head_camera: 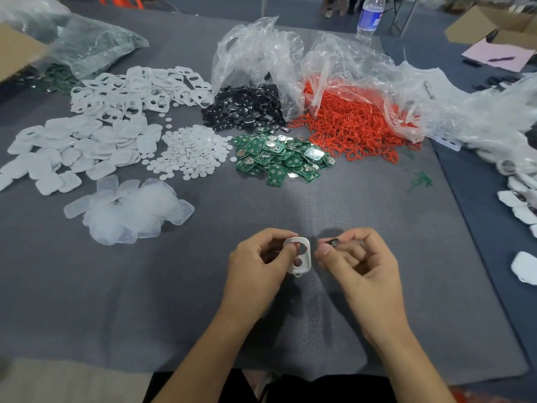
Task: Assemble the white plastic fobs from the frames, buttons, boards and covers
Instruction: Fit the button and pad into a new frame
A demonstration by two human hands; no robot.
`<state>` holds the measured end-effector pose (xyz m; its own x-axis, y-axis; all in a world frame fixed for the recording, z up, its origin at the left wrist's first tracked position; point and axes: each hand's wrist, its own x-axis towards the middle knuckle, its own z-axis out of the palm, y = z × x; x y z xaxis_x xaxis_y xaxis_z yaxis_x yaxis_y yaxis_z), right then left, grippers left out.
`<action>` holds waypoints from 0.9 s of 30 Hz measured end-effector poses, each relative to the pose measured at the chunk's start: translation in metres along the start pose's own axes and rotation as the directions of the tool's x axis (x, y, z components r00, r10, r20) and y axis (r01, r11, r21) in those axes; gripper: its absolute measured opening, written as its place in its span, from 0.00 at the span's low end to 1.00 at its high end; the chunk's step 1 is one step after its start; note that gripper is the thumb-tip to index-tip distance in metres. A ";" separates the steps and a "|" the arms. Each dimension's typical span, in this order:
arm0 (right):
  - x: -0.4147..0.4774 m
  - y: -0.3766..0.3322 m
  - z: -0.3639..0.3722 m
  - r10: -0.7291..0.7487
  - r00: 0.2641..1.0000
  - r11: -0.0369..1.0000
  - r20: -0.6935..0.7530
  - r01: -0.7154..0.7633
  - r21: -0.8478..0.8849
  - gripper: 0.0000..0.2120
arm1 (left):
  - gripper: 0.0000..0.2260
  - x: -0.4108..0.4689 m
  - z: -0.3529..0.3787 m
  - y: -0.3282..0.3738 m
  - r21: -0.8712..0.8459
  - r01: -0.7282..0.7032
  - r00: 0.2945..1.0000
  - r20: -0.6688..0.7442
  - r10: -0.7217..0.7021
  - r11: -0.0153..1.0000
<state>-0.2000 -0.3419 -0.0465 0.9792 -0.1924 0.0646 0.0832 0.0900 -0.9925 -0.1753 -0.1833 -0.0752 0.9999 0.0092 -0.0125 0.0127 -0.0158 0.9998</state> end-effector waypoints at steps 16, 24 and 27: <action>-0.004 0.007 0.005 -0.045 0.996 0.963 0.080 0.064 -0.260 0.11 | 0.08 0.001 -0.003 0.005 -0.052 0.033 0.999 0.044 -0.030 0.998; -0.005 0.009 0.003 -0.088 0.993 0.949 0.077 0.107 -0.298 0.14 | 0.03 0.000 0.001 0.001 0.022 -0.005 1.000 -0.003 0.005 1.000; -0.007 0.010 0.004 -0.107 0.991 0.949 0.082 0.127 -0.289 0.13 | 0.04 -0.001 0.002 -0.001 0.063 -0.018 1.000 -0.024 0.020 0.998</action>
<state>-0.2056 -0.3352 -0.0567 0.9764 -0.1202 0.1793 0.1497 -0.2214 -0.9636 -0.1768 -0.1851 -0.0762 0.9994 0.0324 0.0075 -0.0049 -0.0786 0.9969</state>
